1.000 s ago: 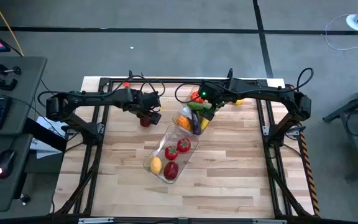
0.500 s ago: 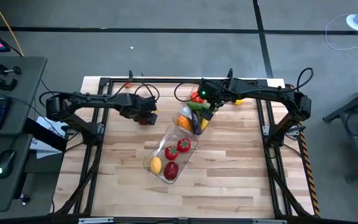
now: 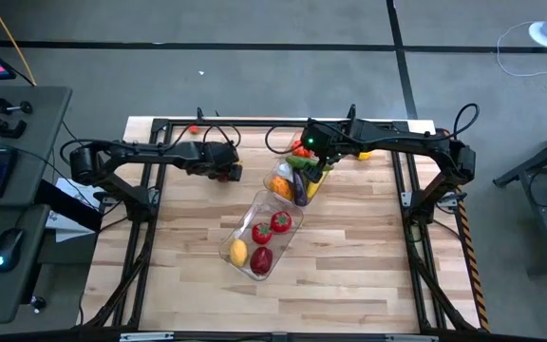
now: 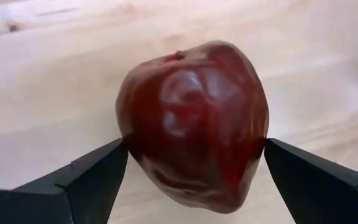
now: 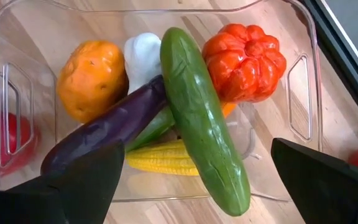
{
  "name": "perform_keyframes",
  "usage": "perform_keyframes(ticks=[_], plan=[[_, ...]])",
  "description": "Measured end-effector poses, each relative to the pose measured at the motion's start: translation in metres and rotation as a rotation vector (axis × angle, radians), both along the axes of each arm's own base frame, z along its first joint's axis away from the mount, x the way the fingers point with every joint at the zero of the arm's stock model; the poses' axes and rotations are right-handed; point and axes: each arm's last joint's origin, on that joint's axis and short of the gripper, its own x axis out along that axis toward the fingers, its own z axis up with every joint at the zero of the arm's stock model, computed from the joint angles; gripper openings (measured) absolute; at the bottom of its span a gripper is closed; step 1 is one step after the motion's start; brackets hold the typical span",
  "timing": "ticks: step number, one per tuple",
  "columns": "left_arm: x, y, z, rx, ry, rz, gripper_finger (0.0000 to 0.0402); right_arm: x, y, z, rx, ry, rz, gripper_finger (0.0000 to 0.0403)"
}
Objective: Sort produce into baskets
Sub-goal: Put the red apple into the bottom transparent bin
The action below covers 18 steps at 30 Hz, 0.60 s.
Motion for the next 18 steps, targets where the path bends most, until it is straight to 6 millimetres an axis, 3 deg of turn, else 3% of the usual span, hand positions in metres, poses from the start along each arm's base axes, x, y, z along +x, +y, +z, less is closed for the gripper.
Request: perform_keyframes(ticks=[12, 18], plan=[[0.001, 0.020, 0.003, 0.142, -0.067, 0.160, 0.0367, 0.000, 0.001, 0.000, 0.038, -0.015, -0.009, 0.0399], [0.007, 0.032, -0.006, 0.139, -0.111, 0.196, 0.0367, 0.001, 0.001, 0.000, 0.043, -0.022, -0.007, 0.0399]])
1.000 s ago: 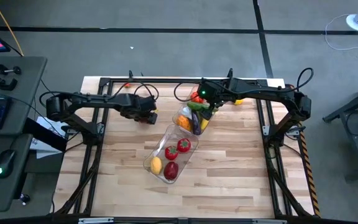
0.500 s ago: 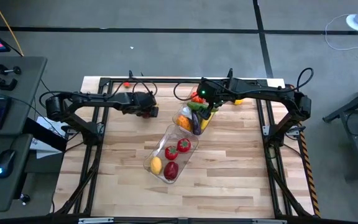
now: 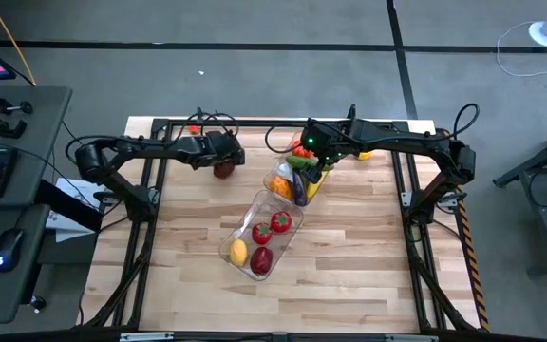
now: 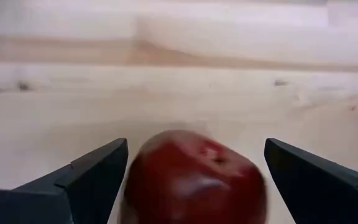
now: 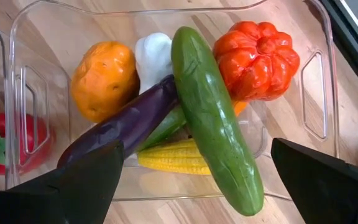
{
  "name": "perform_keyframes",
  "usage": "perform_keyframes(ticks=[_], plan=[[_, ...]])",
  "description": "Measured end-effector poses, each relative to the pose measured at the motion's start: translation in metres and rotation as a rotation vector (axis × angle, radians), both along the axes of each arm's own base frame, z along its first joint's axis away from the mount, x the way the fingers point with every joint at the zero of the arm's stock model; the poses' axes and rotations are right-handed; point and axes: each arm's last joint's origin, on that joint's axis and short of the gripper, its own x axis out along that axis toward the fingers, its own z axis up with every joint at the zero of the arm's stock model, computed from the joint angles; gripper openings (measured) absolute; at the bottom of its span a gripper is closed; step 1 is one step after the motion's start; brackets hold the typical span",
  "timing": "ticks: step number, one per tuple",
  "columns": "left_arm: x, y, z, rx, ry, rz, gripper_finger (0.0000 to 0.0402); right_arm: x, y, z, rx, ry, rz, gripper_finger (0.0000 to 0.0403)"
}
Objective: Sort produce into baskets
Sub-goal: Put the red apple into the bottom transparent bin
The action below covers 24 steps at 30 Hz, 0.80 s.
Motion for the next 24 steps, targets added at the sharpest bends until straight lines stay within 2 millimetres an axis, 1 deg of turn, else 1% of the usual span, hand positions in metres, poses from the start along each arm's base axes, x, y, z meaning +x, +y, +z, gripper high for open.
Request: perform_keyframes(ticks=[7, 16, 22, 24], plan=[[0.004, -0.001, -0.014, -0.059, 0.042, -0.041, 0.0367, 0.000, 0.000, 0.000, 0.000, 0.000, 0.000, 0.0399], [0.006, -0.002, -0.029, -0.067, 0.176, -0.213, 0.0367, 0.001, 0.000, 0.001, -0.006, -0.015, 0.003, 0.0399], [0.009, -0.001, -0.035, -0.054, 0.272, -0.383, 0.0367, 0.002, -0.001, 0.001, -0.008, -0.019, 0.003, 0.0399], [0.009, -0.002, -0.038, -0.065, 0.287, -0.416, 0.0367, 0.002, -0.001, 0.001, -0.008, -0.020, 0.003, 0.0399]])
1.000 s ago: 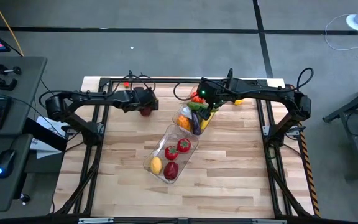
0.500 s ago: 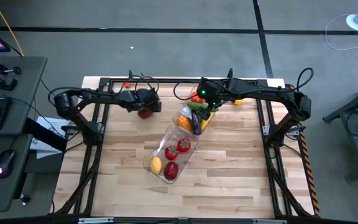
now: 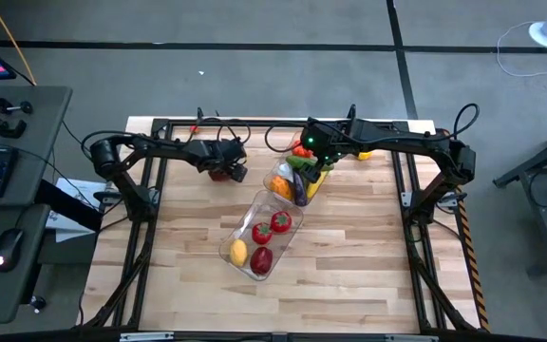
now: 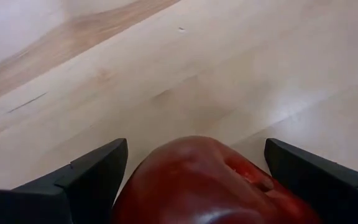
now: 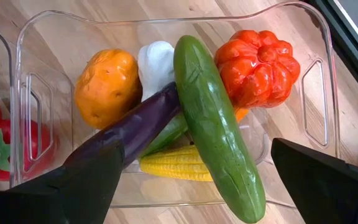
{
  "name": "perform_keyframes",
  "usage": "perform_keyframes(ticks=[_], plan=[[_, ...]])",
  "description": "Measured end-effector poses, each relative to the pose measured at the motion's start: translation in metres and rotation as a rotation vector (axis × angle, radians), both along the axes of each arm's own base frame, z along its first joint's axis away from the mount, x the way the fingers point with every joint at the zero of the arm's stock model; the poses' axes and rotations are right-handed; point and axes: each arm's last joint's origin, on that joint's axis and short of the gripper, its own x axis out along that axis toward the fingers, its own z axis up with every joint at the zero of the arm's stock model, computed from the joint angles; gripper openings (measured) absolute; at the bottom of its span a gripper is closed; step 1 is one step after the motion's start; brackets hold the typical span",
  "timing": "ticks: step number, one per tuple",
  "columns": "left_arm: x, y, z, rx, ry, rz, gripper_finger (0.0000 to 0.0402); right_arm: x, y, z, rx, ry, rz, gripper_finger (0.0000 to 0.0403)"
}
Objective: Sort produce into baskets
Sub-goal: Put the red apple into the bottom transparent bin
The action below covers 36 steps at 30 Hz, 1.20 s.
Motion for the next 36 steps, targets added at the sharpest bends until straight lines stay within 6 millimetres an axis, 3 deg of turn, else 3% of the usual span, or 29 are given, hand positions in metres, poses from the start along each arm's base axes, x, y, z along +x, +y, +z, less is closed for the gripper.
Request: perform_keyframes(ticks=[14, 21, 24, 29, 36], plan=[[-0.001, -0.001, -0.001, -0.020, 0.012, -0.027, 0.0363, 0.001, 0.000, 0.000, 0.002, -0.009, -0.009, 0.0399], [0.004, 0.002, 0.011, -0.045, 0.047, -0.062, 0.0330, 0.002, -0.001, 0.001, -0.003, -0.022, -0.010, 0.0399], [0.005, 0.005, 0.026, -0.056, 0.076, -0.115, 0.0328, 0.002, -0.001, 0.001, -0.004, -0.025, -0.008, 0.0399], [0.008, 0.013, 0.074, 0.031, -0.008, -0.184, 0.0337, 0.001, -0.001, 0.001, -0.006, -0.013, 0.000, 0.0399], [-0.003, 0.000, 0.144, 0.098, -0.328, -0.304, 0.0338, -0.011, 0.001, -0.004, -0.014, 0.142, 0.038, 0.0399]])
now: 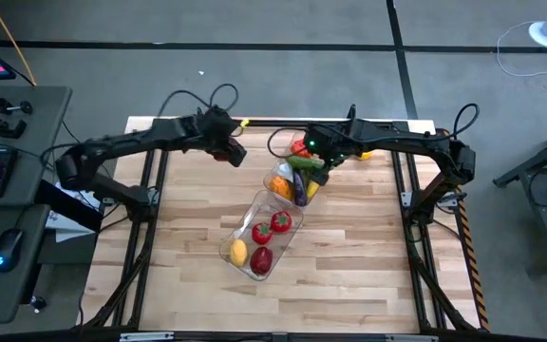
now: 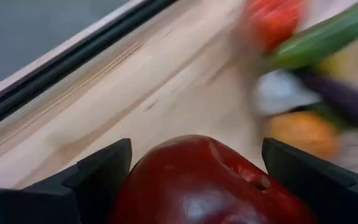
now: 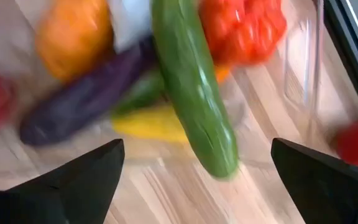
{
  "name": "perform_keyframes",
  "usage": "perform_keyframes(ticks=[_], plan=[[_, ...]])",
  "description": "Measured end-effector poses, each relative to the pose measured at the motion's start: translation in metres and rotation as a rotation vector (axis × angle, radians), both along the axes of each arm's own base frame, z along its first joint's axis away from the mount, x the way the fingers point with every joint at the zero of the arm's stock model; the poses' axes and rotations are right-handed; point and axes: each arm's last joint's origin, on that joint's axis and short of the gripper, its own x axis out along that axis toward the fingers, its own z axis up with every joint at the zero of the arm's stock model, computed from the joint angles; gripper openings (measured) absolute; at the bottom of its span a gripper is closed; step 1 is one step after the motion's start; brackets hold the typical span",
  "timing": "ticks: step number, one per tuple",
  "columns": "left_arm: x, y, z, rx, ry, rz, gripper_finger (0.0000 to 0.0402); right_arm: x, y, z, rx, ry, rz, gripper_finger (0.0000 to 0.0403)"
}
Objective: Sort produce into baskets
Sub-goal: Put the red apple into the bottom transparent bin
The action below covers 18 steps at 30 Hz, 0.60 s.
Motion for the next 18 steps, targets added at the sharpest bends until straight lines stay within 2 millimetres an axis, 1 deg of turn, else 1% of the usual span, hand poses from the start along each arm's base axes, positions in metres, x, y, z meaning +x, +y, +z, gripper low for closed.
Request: perform_keyframes(ticks=[4, 9, 11, 15, 18], plan=[[-0.009, -0.016, 0.030, -0.005, -0.174, -0.046, 0.0339, -0.008, 0.002, -0.002, 0.006, 0.092, 0.022, 0.0399], [-0.012, -0.038, 0.051, -0.020, -0.319, -0.093, 0.0339, -0.012, 0.003, -0.003, 0.017, 0.143, 0.043, 0.0399], [-0.010, -0.047, 0.056, -0.027, -0.360, -0.116, 0.0339, -0.012, 0.003, -0.003, 0.018, 0.146, 0.044, 0.0399], [0.000, -0.064, 0.058, -0.041, -0.412, -0.179, 0.0339, -0.014, 0.004, -0.003, 0.025, 0.164, 0.044, 0.0399], [0.009, -0.076, 0.058, -0.048, -0.441, -0.228, 0.0340, -0.020, 0.006, -0.004, 0.042, 0.228, 0.068, 0.0399]])
